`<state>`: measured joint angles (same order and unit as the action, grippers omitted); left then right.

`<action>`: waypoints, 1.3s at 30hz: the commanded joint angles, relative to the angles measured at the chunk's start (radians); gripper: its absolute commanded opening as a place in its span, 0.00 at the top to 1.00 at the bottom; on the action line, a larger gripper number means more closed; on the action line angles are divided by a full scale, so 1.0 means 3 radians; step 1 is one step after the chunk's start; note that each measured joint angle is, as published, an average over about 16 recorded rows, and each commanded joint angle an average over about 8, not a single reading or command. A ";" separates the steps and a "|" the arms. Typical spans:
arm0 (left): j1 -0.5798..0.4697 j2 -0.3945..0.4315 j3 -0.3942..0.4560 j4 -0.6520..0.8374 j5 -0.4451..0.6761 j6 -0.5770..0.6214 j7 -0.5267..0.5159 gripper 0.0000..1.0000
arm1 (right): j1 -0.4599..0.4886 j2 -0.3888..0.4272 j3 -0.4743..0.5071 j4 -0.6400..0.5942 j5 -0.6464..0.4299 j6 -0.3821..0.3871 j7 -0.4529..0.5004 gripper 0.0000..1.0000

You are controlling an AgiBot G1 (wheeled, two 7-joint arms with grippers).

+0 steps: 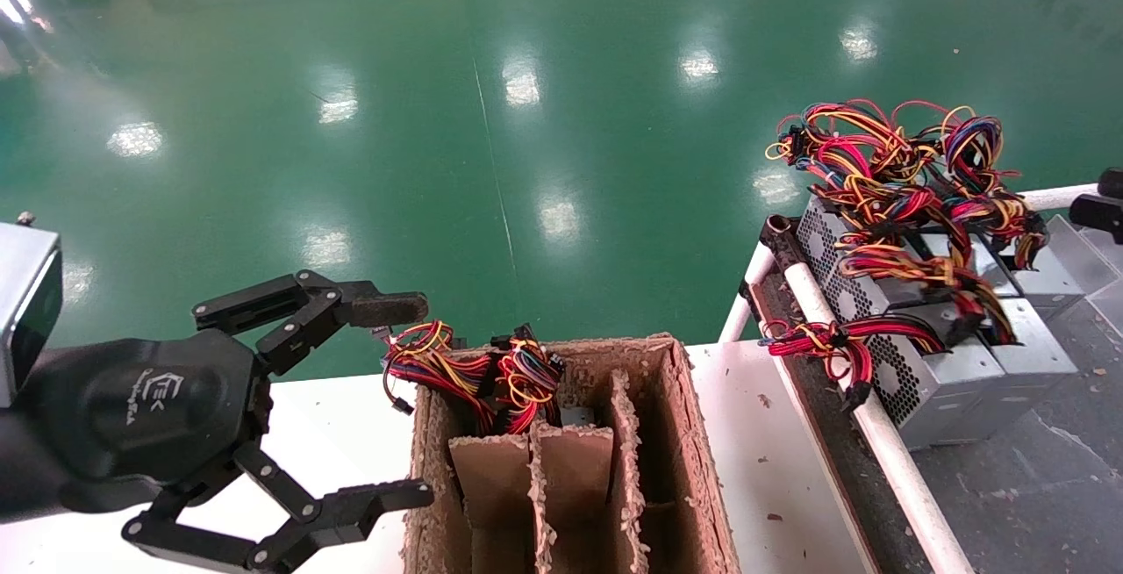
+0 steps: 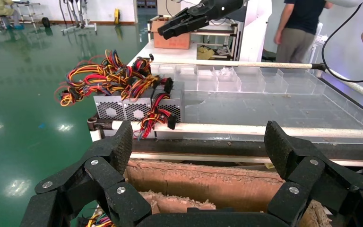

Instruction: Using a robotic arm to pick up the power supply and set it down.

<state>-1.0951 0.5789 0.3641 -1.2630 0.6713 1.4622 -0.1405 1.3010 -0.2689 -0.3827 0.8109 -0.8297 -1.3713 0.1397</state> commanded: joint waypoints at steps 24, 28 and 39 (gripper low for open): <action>0.0000 0.0000 0.0001 0.0001 0.0000 0.0000 0.0001 0.00 | -0.0223 -0.0378 0.0122 0.0496 0.0133 -0.0160 0.0013 0.00; 0.0000 0.0000 0.0001 0.0001 0.0000 0.0000 0.0001 0.00 | -0.0275 -0.0453 0.0144 0.0601 0.0152 -0.0185 0.0027 0.00; 0.0000 -0.0001 0.0001 0.0001 -0.0001 0.0000 0.0001 0.00 | -0.0419 -0.0659 0.0204 0.0894 0.0206 -0.0254 0.0067 0.00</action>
<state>-1.0952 0.5787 0.3644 -1.2626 0.6711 1.4621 -0.1402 1.1754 -0.4664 -0.3216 1.0788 -0.7680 -1.4474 0.1598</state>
